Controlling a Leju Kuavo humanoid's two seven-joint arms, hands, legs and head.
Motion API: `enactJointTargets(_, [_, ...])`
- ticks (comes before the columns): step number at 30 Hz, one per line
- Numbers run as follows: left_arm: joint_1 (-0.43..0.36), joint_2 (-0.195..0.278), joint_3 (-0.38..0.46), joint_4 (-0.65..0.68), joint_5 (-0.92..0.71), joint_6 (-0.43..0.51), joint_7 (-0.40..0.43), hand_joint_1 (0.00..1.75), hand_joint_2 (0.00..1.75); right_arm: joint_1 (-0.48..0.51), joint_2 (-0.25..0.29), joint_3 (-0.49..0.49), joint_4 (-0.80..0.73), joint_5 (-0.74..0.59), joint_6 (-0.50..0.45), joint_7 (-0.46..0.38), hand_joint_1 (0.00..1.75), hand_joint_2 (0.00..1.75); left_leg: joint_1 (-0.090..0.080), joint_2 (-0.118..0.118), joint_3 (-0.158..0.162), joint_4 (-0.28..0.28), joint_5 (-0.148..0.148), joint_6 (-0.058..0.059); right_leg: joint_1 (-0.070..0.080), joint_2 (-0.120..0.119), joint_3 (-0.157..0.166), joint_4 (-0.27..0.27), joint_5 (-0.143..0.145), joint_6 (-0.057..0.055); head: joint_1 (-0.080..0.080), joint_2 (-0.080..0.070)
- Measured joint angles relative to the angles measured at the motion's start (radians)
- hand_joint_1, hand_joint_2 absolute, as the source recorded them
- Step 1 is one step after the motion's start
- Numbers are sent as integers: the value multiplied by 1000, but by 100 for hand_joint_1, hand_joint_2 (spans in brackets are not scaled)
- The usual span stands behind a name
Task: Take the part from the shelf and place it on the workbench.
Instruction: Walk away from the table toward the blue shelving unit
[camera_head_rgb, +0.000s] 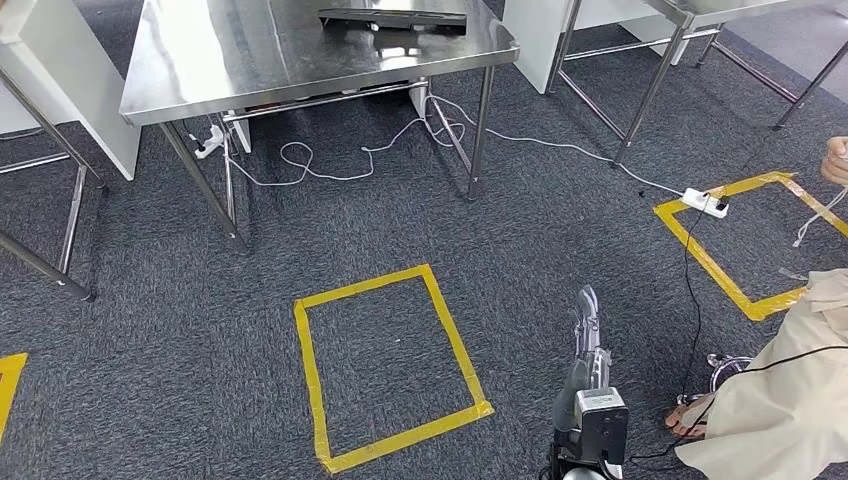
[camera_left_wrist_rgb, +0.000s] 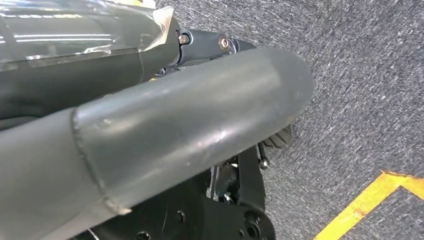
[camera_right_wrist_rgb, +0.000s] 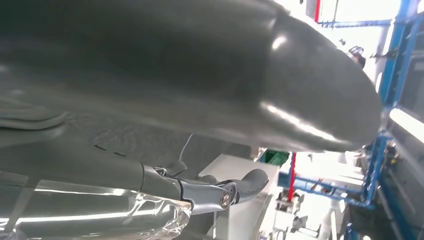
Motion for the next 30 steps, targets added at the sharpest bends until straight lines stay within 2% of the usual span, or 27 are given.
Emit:
enactJointTargets(1, [0, 2, -2, 0, -3, -4, 1, 0, 0, 1, 0, -1, 0, -5, -5, 1, 0, 0, 0, 0, 37, -48, 27, 3, 2, 0, 0, 1, 1, 1, 0, 0])
enactJointTargets(3, [0, 6, -4, 0, -6, -9, 1, 0, 0, 2, 0, -2, 0, -12, -9, 2, 0, 0, -2, -2, 131, -188, 75, 15, 7, 1, -2, 7, 3, 2, 0, 0])
enactJointTargets(4, [0, 8, -6, 0, -8, -11, 1, 0, 0, 3, 0, -3, 0, -15, -10, 2, 0, 0, -4, -2, 162, -240, 86, 21, 10, 1, -4, 10, 4, 4, 0, 0])
enactJointTargets(5, [0, 10, -7, 0, -9, -12, 1, 0, 0, 4, 0, -4, 0, -16, -10, 2, 0, 0, -7, -2, 176, -269, 86, 27, 12, 1, -7, 12, 5, 8, 1, 0])
enactJointTargets(7, [1, 12, -9, 0, -13, -13, 1, 0, 0, 7, 1, -4, -1, -20, -11, 2, 0, 0, -12, -1, 177, -288, 86, 33, 14, 0, -12, 12, 9, 19, 1, 0])
enactJointTargets(11, [2, 11, -15, 0, -20, -16, -2, 0, 0, 16, 1, -8, -3, -44, -12, -3, 0, 0, -20, 0, 171, -308, 99, 28, 20, 0, -26, 4, 20, 21, 2, 0])
enactJointTargets(17, [1, 14, -26, 0, -26, -23, -2, 0, 0, 24, 2, -26, -3, -99, 20, 6, 0, 0, -35, 1, 158, -299, 102, 46, 8, 2, -31, 2, 33, 43, 1, 0])
enactJointTargets(22, [1, 15, -29, 0, -26, -22, -2, 0, 0, 22, 2, -30, -1, -121, 40, 9, 0, 0, -32, 5, 152, -300, 111, 61, 5, 3, -43, 7, 35, 55, 1, 0])
enactJointTargets(24, [0, 15, -29, 0, -26, -21, -2, 0, 0, 21, 2, -32, -1, -122, 40, 8, 0, 0, -24, 14, 150, -307, 119, 71, 3, 5, -71, 62, 2, 55, 3, 0])
enactJointTargets(27, [-1, 15, -29, 0, -25, -20, -2, 0, 0, 22, 1, -35, 0, -123, 40, 8, 0, 0, -20, 32, 140, -308, 124, 76, -4, 6, -170, 265, -92, 54, 6, 0])
enactJointTargets(28, [-1, 15, -29, 0, -25, -20, -2, 0, 0, 23, 1, -36, 1, -124, 40, 8, 0, 0, -20, 39, 137, -308, 125, 75, -6, 6, -189, 308, -105, 59, 6, 0])
enactJointTargets(29, [-1, 15, -29, 0, -25, -20, -2, 0, 0, 23, 1, -37, 2, -124, 40, 8, 0, 0, -20, 46, 136, -308, 126, 73, -7, 6, -186, 309, -100, 68, 6, 0])
enactJointTargets(30, [-1, 14, -29, 0, -25, -20, -2, 0, 0, 23, 1, -39, 2, -124, 40, 8, 0, 0, -18, 54, 136, -307, 127, 71, -10, 3, -161, 267, -80, 78, 6, 0])
